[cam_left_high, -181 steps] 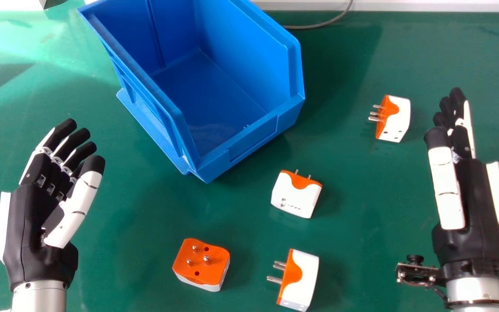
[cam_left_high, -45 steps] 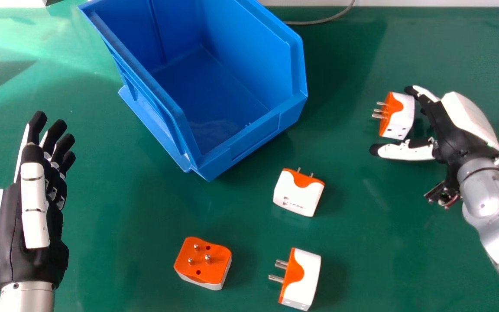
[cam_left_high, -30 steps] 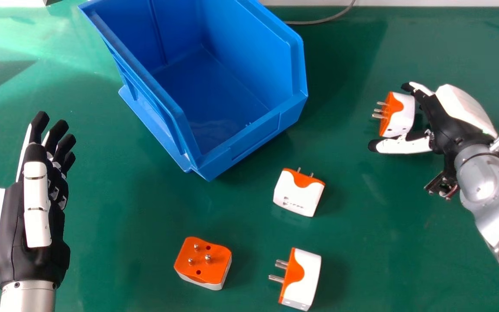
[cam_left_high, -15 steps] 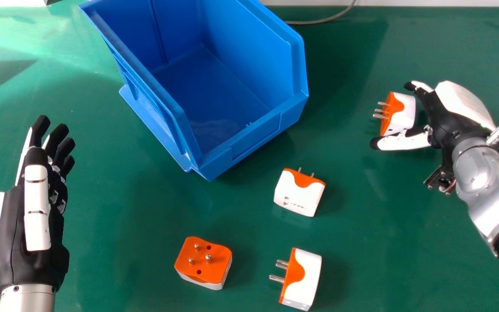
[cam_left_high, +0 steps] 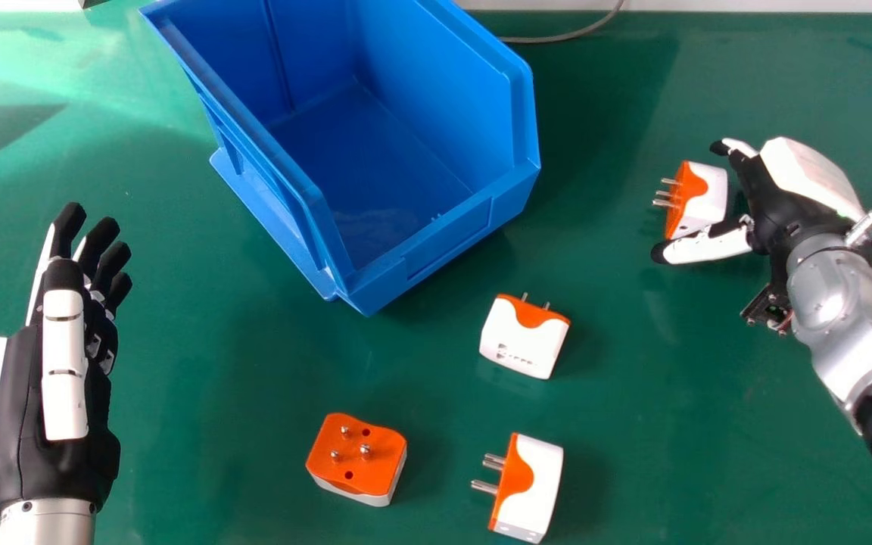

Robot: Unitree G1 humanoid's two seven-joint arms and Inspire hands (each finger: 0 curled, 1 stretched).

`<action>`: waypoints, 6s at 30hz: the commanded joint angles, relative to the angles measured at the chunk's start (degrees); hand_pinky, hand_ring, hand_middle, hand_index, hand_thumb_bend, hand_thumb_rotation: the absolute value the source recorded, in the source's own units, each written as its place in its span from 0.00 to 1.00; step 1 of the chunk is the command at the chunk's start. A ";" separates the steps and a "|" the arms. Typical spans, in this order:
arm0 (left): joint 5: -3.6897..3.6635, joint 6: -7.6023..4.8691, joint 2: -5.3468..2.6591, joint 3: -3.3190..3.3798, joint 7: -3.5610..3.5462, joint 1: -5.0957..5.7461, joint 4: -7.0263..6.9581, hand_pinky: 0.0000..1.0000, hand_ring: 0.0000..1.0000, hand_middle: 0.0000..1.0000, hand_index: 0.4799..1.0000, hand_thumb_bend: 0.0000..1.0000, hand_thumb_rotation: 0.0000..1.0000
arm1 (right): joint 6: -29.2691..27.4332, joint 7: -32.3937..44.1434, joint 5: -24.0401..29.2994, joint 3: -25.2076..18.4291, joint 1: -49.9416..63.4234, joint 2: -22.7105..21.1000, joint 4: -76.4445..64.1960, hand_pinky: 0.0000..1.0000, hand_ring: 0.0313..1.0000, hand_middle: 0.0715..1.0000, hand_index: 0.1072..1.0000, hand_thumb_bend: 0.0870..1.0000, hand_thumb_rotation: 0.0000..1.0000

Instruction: Pick all objects and put in blue box

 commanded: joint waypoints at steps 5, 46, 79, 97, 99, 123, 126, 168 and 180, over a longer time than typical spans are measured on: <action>0.74 -0.78 0.46 0.01 -0.01 0.62 -1.62 0.95 0.93 0.93 0.91 0.52 0.94 | 1.94 -1.63 -0.63 0.63 -1.89 0.12 1.09 0.78 0.87 0.90 0.87 0.62 0.27; 0.71 0.65 0.47 -0.12 0.28 1.62 -3.55 0.94 0.93 0.93 0.90 0.53 0.93 | -1.67 -18.41 0.87 -0.18 -2.83 2.91 7.87 0.31 0.37 0.40 0.50 0.50 0.02; 0.79 1.78 -0.06 -0.38 1.15 3.26 -5.73 0.93 0.93 0.93 0.90 0.52 0.92 | -1.30 -18.12 0.32 0.08 -2.93 2.20 6.83 0.38 0.45 0.43 0.44 0.47 0.00; 0.00 1.82 0.11 -0.50 0.03 2.74 -4.99 0.94 0.93 0.94 0.90 0.50 0.92 | -1.54 -18.45 0.21 -1.22 1.70 -0.61 -2.42 0.39 0.45 0.42 0.47 0.47 0.00; 0.11 1.78 0.09 -0.49 0.09 2.71 -4.97 0.94 0.93 0.94 0.90 0.50 0.92 | -2.34 -18.49 0.46 -1.52 2.28 -0.99 -3.24 0.38 0.45 0.42 0.47 0.47 0.00; 0.20 2.38 0.41 -0.75 0.42 2.51 -5.38 0.94 0.94 0.94 0.90 0.50 0.92 | 3.60 -14.83 -1.35 -6.07 20.94 -3.79 -37.62 0.27 0.32 0.36 0.47 0.47 0.00; -0.01 2.98 0.26 -0.82 0.56 2.57 -5.90 0.94 0.94 0.94 0.90 0.50 0.92 | 4.60 -14.28 -1.79 -6.75 23.87 -3.40 -42.79 0.25 0.29 0.36 0.47 0.47 0.00; 0.58 3.06 0.63 -0.74 0.51 1.47 -5.57 0.95 0.94 0.94 0.90 0.48 0.94 | 10.38 7.32 -7.74 -4.59 35.13 6.05 -83.03 0.19 0.22 0.34 0.45 0.46 0.00; 0.94 2.40 0.62 -0.91 0.57 1.37 -5.28 0.95 0.94 0.94 0.91 0.49 0.95 | 9.24 10.93 -8.57 -1.87 31.98 9.77 -84.58 0.16 0.18 0.33 0.44 0.46 0.00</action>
